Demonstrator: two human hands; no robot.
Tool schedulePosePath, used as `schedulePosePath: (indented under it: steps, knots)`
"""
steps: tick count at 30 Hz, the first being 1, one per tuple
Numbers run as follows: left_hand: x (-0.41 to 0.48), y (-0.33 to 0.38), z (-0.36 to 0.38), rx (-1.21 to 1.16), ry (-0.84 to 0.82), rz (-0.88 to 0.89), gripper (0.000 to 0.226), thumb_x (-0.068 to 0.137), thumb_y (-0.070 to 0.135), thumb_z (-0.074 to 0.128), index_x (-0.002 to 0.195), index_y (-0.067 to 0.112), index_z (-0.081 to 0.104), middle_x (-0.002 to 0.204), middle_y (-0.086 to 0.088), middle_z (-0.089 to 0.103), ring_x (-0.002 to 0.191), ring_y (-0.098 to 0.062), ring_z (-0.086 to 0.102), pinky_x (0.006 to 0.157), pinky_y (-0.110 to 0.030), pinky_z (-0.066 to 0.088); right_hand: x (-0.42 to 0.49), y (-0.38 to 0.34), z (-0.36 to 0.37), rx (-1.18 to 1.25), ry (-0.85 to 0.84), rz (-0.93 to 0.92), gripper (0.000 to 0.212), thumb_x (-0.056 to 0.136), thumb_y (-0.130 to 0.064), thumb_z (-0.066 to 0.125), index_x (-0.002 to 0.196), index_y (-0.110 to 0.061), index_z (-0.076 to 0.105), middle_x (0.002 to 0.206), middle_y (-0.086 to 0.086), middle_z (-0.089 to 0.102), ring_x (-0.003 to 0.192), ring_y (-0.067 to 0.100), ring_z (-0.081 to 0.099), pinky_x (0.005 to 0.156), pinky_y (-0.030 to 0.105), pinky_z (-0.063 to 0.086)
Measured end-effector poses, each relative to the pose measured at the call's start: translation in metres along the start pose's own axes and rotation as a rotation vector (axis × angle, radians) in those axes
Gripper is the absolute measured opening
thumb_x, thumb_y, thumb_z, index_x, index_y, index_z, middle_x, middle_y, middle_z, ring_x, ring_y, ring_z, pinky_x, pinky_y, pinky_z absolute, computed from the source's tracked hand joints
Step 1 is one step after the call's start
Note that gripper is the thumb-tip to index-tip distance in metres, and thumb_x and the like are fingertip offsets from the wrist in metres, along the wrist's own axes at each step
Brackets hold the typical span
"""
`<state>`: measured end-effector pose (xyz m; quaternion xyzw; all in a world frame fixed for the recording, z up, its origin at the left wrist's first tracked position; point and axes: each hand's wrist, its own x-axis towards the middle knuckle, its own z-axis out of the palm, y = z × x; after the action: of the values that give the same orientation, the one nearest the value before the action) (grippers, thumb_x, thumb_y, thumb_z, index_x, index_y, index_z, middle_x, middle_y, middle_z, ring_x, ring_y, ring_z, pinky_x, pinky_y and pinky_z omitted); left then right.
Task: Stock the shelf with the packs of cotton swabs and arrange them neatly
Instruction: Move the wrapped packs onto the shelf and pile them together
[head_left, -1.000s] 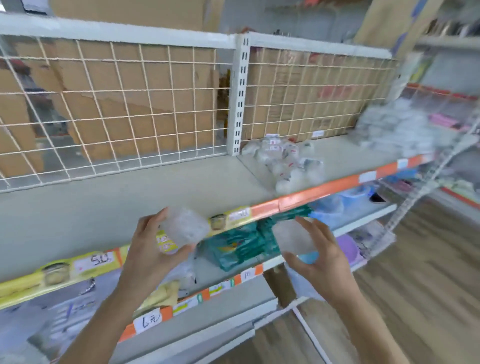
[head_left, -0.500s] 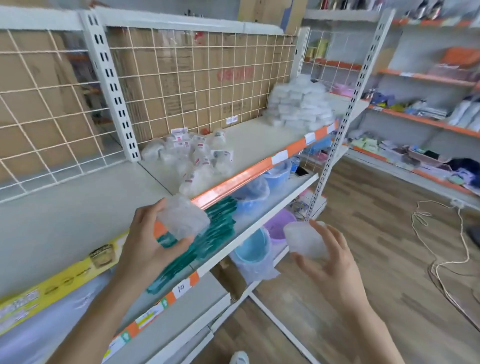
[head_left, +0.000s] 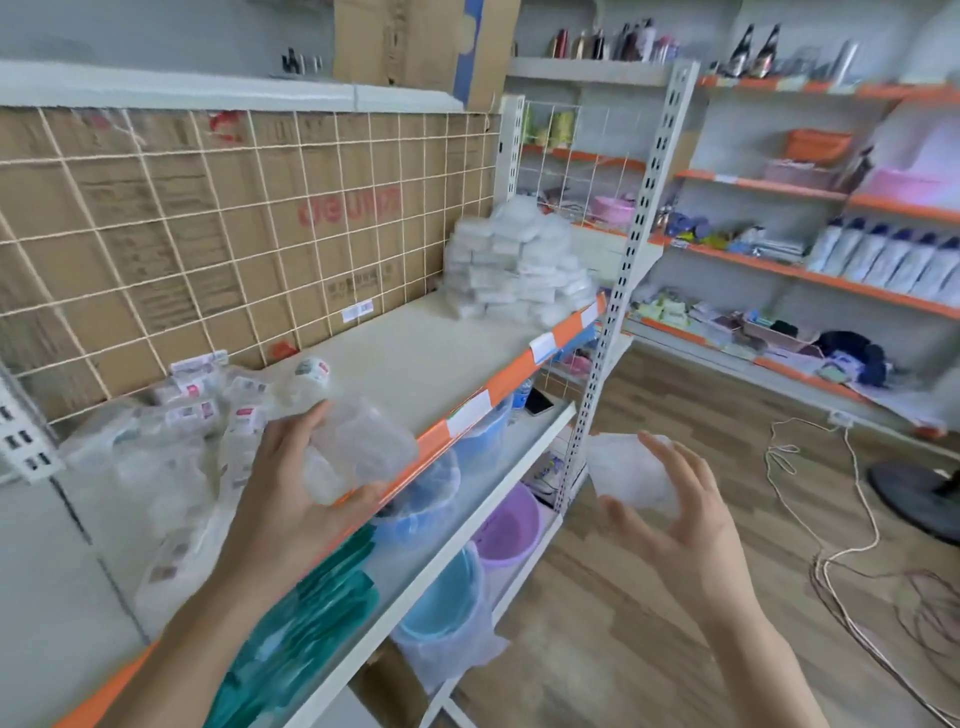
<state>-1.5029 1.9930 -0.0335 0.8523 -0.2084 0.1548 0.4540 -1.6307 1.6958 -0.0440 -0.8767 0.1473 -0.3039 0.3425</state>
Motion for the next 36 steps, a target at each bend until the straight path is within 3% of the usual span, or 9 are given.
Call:
schedulePosePath:
  steps: [4, 13, 15, 19, 23, 26, 30, 33, 36]
  knots:
    - [0.036, 0.006, 0.036, -0.036, -0.035, 0.01, 0.093, 0.05, 0.063, 0.057, 0.134, 0.027, 0.041, 0.117, 0.011, 0.04, 0.108, 0.0, 0.038, 0.088, -0.009, 0.033, 0.037, 0.027, -0.004, 0.005, 0.029, 0.027, 0.06, 0.073, -0.041, 0.076, 0.126, -0.039, 0.047, 0.128, -0.012, 0.043, 0.117, 0.004, 0.041, 0.086, 0.024, 0.033]
    - [0.107, 0.003, 0.114, 0.015, 0.004, -0.044, 0.093, 0.051, 0.061, 0.057, 0.134, 0.021, 0.043, 0.118, 0.005, 0.045, 0.105, 0.0, 0.041, 0.084, 0.004, 0.027, 0.141, 0.09, 0.018, 0.045, -0.041, 0.059, 0.064, 0.074, -0.028, 0.077, 0.131, -0.031, 0.049, 0.137, -0.005, 0.043, 0.125, 0.01, 0.041, 0.086, 0.022, 0.03]
    - [0.127, 0.002, 0.133, 0.044, 0.037, -0.065, 0.095, 0.052, 0.062, 0.057, 0.135, 0.019, 0.043, 0.117, 0.004, 0.044, 0.104, 0.0, 0.04, 0.086, 0.001, 0.028, 0.175, 0.105, 0.021, 0.066, -0.069, 0.03, 0.062, 0.074, -0.03, 0.076, 0.129, -0.037, 0.047, 0.134, -0.01, 0.042, 0.126, 0.008, 0.039, 0.087, 0.022, 0.03]
    - [0.165, 0.01, 0.178, 0.055, 0.117, -0.127, 0.1, 0.05, 0.064, 0.056, 0.137, 0.017, 0.042, 0.115, 0.006, 0.041, 0.102, 0.0, 0.04, 0.091, -0.018, 0.032, 0.246, 0.138, 0.02, 0.104, -0.152, -0.031, 0.06, 0.075, -0.037, 0.076, 0.119, -0.053, 0.039, 0.133, -0.012, 0.04, 0.124, 0.004, 0.038, 0.088, 0.023, 0.031]
    - [0.204, 0.027, 0.226, 0.062, 0.164, -0.163, 0.102, 0.05, 0.064, 0.057, 0.138, 0.016, 0.041, 0.115, 0.007, 0.041, 0.103, 0.0, 0.04, 0.093, -0.022, 0.032, 0.31, 0.171, 0.014, 0.118, -0.214, -0.063, 0.058, 0.069, -0.052, 0.066, 0.119, -0.055, 0.036, 0.133, -0.015, 0.039, 0.117, -0.002, 0.037, 0.078, 0.005, 0.033]
    - [0.224, 0.039, 0.257, 0.062, 0.193, -0.184, 0.102, 0.049, 0.065, 0.057, 0.138, 0.018, 0.041, 0.116, 0.008, 0.041, 0.103, 0.003, 0.039, 0.093, -0.021, 0.031, 0.35, 0.192, 0.014, 0.117, -0.263, -0.104, 0.058, 0.074, -0.05, 0.071, 0.12, -0.053, 0.037, 0.134, -0.012, 0.041, 0.124, 0.004, 0.037, 0.084, 0.018, 0.032]
    - [0.245, 0.042, 0.284, 0.068, 0.199, -0.24, 0.102, 0.05, 0.066, 0.057, 0.139, 0.02, 0.04, 0.118, 0.009, 0.041, 0.103, 0.004, 0.04, 0.093, -0.02, 0.031, 0.393, 0.211, 0.025, 0.139, -0.315, -0.141, 0.067, 0.058, -0.069, 0.053, 0.122, -0.053, 0.039, 0.131, -0.015, 0.039, 0.119, -0.004, 0.035, 0.085, 0.021, 0.032]
    - [0.265, 0.042, 0.293, 0.093, 0.221, -0.256, 0.101, 0.05, 0.065, 0.06, 0.139, 0.02, 0.041, 0.12, 0.007, 0.042, 0.107, 0.0, 0.04, 0.095, -0.022, 0.031, 0.418, 0.213, 0.035, 0.162, -0.331, -0.168, 0.068, 0.064, -0.058, 0.062, 0.128, -0.042, 0.046, 0.134, -0.009, 0.041, 0.115, -0.005, 0.036, 0.083, 0.012, 0.032]
    - [0.292, 0.039, 0.299, 0.097, 0.228, -0.276, 0.097, 0.053, 0.058, 0.067, 0.139, 0.022, 0.04, 0.121, 0.008, 0.043, 0.109, -0.004, 0.041, 0.095, -0.023, 0.032, 0.446, 0.211, 0.046, 0.193, -0.345, -0.184, 0.06, 0.076, -0.035, 0.076, 0.13, -0.029, 0.05, 0.141, -0.001, 0.038, 0.091, -0.023, 0.043, 0.074, -0.004, 0.031]
